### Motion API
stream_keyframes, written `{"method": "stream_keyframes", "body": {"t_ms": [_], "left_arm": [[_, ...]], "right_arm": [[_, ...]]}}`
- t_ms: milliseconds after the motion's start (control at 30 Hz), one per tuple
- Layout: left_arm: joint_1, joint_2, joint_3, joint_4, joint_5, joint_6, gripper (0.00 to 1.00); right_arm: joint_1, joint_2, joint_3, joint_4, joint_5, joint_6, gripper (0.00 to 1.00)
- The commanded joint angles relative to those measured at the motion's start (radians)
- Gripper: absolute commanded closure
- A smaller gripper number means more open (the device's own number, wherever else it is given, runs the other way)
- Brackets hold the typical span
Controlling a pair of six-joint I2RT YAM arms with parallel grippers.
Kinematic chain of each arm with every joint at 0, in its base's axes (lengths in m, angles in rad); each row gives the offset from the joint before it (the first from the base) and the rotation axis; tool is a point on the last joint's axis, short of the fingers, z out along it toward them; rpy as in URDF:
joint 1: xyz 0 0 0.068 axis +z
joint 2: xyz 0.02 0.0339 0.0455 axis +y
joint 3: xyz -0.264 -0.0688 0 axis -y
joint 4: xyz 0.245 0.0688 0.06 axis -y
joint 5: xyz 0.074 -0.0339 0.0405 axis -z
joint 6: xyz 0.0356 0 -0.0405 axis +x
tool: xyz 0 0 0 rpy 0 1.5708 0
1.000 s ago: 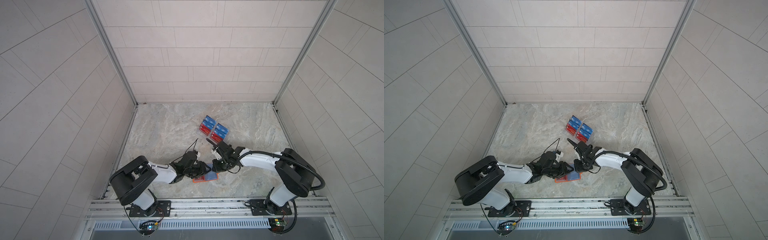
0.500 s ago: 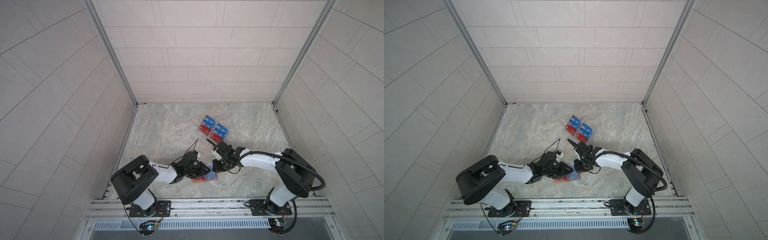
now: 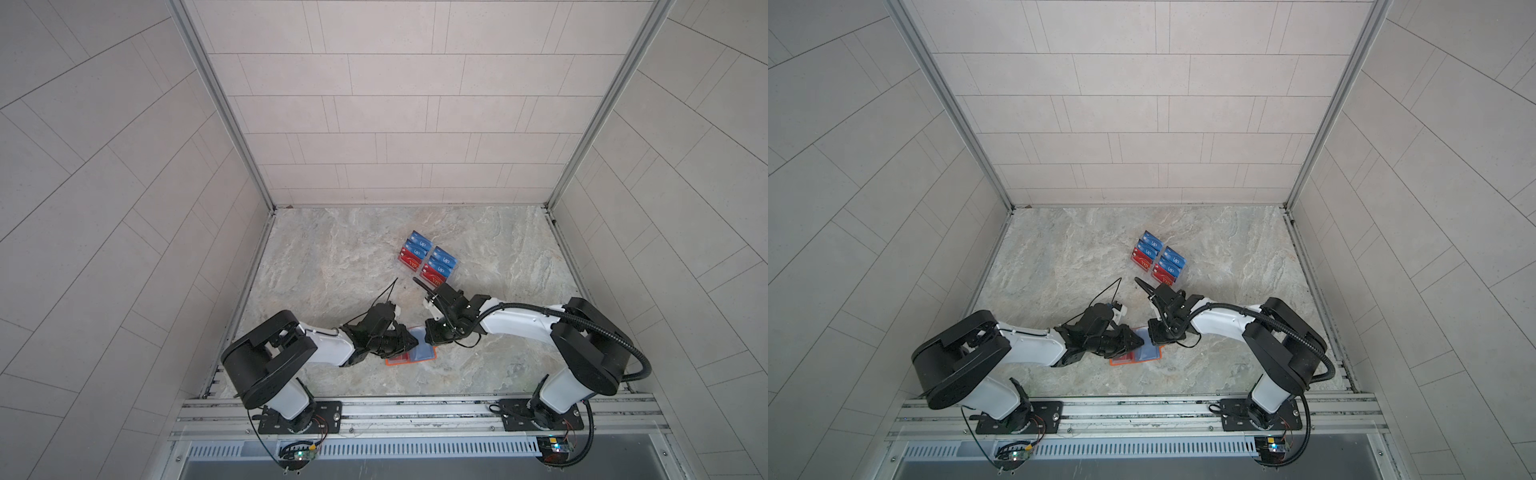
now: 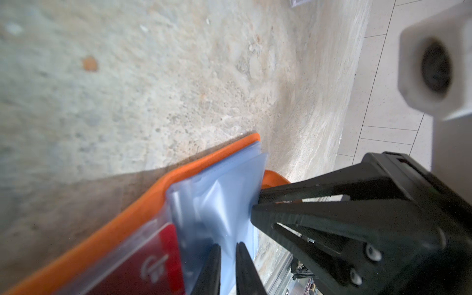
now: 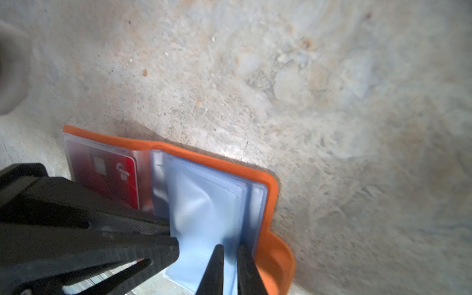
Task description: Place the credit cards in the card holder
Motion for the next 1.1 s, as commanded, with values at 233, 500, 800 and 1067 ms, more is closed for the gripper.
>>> {"method": "stream_keyframes", "body": {"t_ms": [233, 500, 800, 1067], "left_arm": [[-0.002, -0.121, 0.078, -0.347, -0.107, 0.121, 0.48], [-0.003, -0.066, 0.080, -0.280, -0.069, 0.111, 0.48], [-0.001, -0.110, 0.071, -0.273, -0.078, 0.112, 0.49], [-0.001, -0.151, 0.074, -0.303, -0.084, 0.124, 0.50]], "right_arm": [[0.016, 0.012, -0.029, -0.011, 0.008, 0.008, 0.85], [0.016, 0.015, -0.033, -0.008, 0.009, 0.007, 0.86], [0.016, 0.017, -0.034, -0.010, 0.009, 0.006, 0.86], [0.017, 0.017, -0.035, -0.018, 0.016, 0.003, 0.86]]}}
